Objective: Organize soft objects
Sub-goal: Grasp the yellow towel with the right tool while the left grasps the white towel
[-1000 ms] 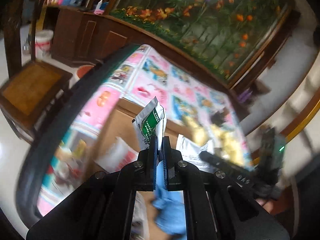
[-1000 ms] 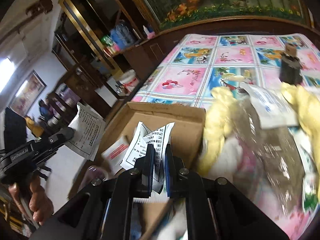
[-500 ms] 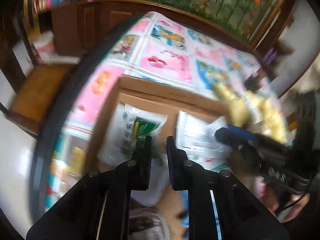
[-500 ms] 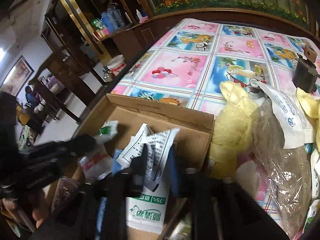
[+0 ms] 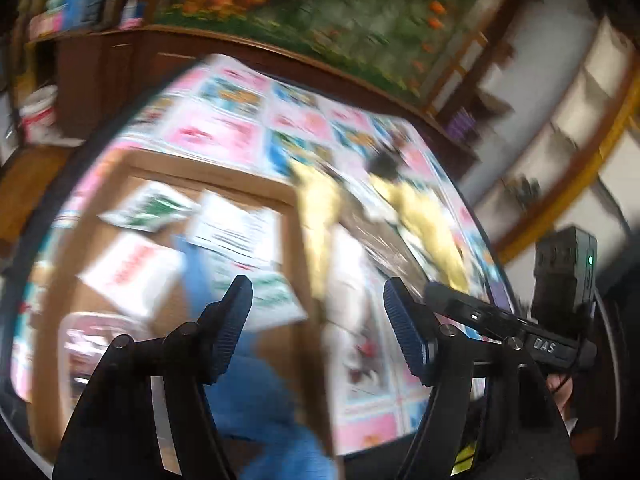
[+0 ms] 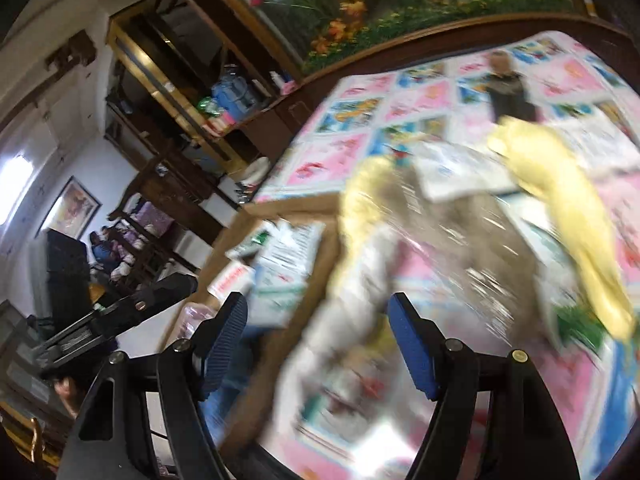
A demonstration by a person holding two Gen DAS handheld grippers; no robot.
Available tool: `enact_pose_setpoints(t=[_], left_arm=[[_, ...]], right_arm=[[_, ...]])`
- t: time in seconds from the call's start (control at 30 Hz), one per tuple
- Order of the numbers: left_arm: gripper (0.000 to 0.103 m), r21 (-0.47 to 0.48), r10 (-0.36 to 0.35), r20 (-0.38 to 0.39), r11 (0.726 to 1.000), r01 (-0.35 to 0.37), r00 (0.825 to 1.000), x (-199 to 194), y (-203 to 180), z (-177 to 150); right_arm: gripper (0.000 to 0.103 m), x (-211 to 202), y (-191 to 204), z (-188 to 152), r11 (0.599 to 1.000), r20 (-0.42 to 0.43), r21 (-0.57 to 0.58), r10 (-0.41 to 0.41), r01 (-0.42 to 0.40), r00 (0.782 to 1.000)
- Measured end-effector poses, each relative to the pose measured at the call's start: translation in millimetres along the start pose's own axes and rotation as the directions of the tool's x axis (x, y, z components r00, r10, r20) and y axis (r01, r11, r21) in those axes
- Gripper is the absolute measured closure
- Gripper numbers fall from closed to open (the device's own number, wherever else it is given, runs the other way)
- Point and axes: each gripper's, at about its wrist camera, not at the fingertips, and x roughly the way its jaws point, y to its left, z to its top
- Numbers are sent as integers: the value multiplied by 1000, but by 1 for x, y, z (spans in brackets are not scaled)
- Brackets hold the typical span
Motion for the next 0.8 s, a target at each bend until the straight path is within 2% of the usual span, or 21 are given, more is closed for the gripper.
enact_pose_setpoints(t=[0.07,0.17,0.3,0.4,0.43,0.47,0.53,0.57,0.63,0.77,0.8], left_arm=[[34,96,44,-46,995,-39,998,16,-25,-3],[34,177,104,-74,980,-90,992,36,-48,-3],[35,226,148,-137,967,-115,979,74,-59,3],[39,295,204,-164,944,-149,965,98,-68,1],[50,308,239,-181,935,-176,954,107,-70,0],[55,320,275,-198,925,-203,941,114,-71,-1],[58,358,330,-200,901,-245,923,125,-74,-5],[67,372,350,-187,890,-264,918,126,-76,-7],[68,383,351,-174,885,-265,920,124,-78,-11],[69,297,261,-177,934,-201,949,108,-70,-15],[69,269,212,-174,950,-161,962,100,-68,-16]], right_arm=[[30,-8,-9,-8,1000,4,5,-29,29,1000],[30,-20,-28,-18,997,15,49,-53,52,998],[30,-32,-45,-21,993,26,82,-82,79,996],[30,-43,-55,-19,992,49,97,-87,82,995],[30,-47,-57,-19,992,56,101,-88,82,995],[30,-50,-60,-17,991,65,104,-89,82,994],[30,-57,-65,-8,989,82,109,-110,101,991],[30,-59,-67,-5,989,87,107,-112,102,990],[30,-64,-73,6,988,105,102,-127,117,986],[30,-66,-91,31,983,133,129,-144,127,981],[30,-60,-98,43,979,124,152,-156,137,980]])
